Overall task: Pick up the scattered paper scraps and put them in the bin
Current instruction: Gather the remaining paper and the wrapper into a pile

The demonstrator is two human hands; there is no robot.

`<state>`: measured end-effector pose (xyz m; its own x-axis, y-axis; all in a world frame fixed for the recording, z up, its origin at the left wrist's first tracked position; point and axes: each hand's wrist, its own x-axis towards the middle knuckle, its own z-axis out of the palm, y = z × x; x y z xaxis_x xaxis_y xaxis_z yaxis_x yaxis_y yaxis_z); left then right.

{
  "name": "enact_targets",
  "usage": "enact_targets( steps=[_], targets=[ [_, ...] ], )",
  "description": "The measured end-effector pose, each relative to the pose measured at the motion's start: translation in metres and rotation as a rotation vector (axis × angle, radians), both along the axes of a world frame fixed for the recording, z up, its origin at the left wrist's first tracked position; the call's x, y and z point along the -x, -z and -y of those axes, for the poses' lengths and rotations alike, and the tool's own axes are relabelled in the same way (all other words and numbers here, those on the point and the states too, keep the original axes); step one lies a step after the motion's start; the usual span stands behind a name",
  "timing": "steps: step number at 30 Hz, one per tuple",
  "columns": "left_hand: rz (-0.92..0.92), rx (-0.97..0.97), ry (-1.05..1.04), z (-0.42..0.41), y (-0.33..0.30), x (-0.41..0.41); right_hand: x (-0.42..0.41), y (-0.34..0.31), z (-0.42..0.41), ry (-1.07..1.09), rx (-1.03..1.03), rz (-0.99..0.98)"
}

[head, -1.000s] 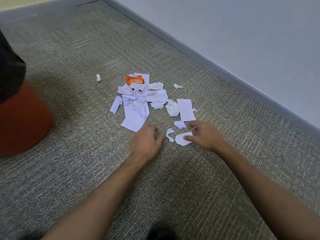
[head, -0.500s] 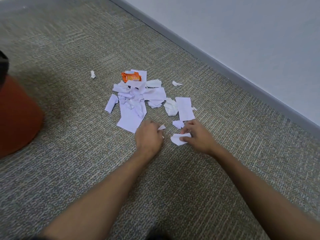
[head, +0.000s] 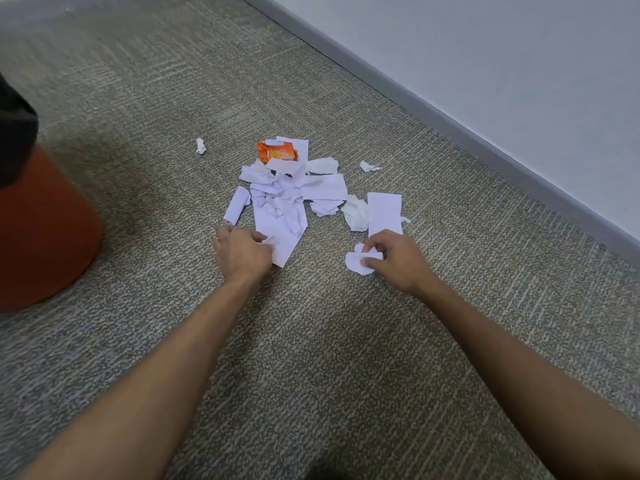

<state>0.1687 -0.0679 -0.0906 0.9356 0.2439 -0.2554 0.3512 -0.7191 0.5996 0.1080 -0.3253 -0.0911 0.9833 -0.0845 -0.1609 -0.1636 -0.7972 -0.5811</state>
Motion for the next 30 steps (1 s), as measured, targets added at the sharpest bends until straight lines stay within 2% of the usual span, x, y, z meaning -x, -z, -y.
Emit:
enact_targets(
  steps=[5, 10, 17, 20, 26, 30],
  targets=[
    [0.031, 0.053, 0.034, 0.004, 0.003, 0.002, 0.000, -0.001, -0.004, 0.124, -0.185, -0.001],
    [0.016, 0.084, 0.099, 0.013, 0.002, -0.002, -0.001, -0.006, -0.008, 0.124, -0.211, -0.003],
    [-0.048, 0.154, 0.006, 0.019, 0.005, -0.003, 0.000, -0.010, -0.011, 0.137, -0.246, -0.011],
    [-0.044, 0.249, -0.006, 0.017, -0.001, -0.001, 0.000, -0.018, -0.015, 0.144, -0.300, -0.011],
    [0.121, 0.362, 0.051, -0.001, -0.039, 0.001, -0.013, -0.050, -0.033, 0.103, -0.329, 0.092],
    [0.262, 0.429, 0.043, -0.027, -0.094, -0.001, -0.033, -0.104, -0.062, 0.047, -0.346, 0.250]
  ],
)
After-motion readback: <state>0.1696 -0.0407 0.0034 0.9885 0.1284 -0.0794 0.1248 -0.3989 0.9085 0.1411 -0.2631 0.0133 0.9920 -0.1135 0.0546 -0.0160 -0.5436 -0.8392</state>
